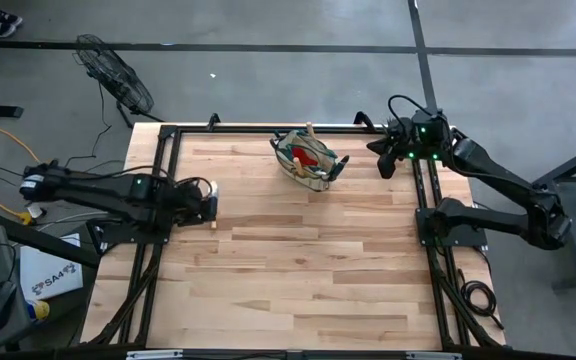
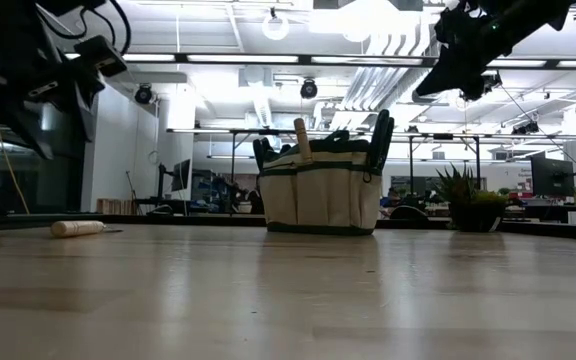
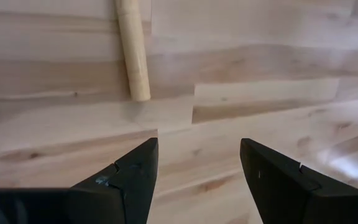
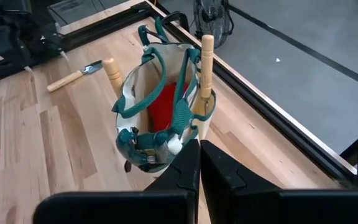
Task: Pick & Place Garden tools in Gardening bag
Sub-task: Put the trowel into the gardening bag
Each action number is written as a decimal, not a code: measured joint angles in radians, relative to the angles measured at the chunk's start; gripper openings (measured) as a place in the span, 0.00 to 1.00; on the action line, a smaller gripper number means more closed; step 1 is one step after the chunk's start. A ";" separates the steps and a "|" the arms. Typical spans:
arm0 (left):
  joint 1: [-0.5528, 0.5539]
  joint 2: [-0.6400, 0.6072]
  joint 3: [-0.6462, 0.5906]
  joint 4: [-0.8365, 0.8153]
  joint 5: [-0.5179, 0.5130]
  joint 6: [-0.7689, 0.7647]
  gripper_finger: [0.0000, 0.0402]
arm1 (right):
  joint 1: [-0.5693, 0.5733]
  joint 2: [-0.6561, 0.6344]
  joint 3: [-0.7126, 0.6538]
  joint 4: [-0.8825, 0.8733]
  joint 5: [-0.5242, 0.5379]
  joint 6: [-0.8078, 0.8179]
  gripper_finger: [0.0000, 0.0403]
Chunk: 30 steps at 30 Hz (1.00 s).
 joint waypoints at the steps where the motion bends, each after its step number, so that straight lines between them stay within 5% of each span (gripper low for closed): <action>1: -0.022 0.000 0.000 0.000 -0.034 -0.017 0.55 | 0.000 0.000 0.000 0.001 0.000 0.000 0.01; 14: -0.209 0.000 0.000 0.002 -0.335 -0.062 0.55 | 0.000 0.000 0.000 0.026 -0.005 0.000 0.01; 30: -0.227 0.000 0.000 -0.010 -0.195 -0.130 0.55 | 0.000 0.000 0.000 0.013 0.001 -0.048 0.01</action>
